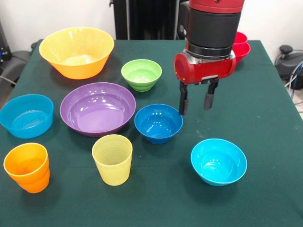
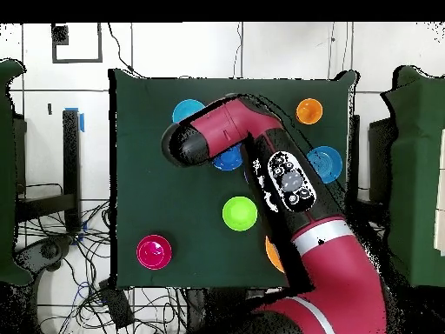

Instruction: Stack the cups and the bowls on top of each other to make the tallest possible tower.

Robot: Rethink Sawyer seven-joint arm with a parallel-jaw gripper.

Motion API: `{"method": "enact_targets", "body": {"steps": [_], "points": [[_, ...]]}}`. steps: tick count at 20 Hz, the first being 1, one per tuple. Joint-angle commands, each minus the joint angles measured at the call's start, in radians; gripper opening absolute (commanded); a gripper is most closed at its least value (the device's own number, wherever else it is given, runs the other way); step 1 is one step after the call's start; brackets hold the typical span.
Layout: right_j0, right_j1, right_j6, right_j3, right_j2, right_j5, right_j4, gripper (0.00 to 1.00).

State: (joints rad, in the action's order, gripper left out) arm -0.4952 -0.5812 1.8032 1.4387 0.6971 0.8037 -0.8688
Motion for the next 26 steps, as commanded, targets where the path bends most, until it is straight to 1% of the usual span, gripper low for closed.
{"method": "enact_targets", "body": {"steps": [1,6,11,17,20,26], "points": [[-0.017,0.066,-0.273,-0.042,-0.059,0.010,-0.110,1.00],[-0.019,0.072,-0.259,-0.046,-0.069,-0.004,-0.134,1.00],[-0.021,0.075,-0.267,-0.051,-0.063,-0.007,-0.153,1.00],[-0.013,0.076,-0.268,-0.059,-0.063,0.019,-0.164,1.00],[-0.020,0.079,-0.261,-0.051,-0.055,-0.009,-0.167,1.00],[-0.013,0.078,-0.245,-0.047,-0.063,-0.015,-0.178,1.00]]}}
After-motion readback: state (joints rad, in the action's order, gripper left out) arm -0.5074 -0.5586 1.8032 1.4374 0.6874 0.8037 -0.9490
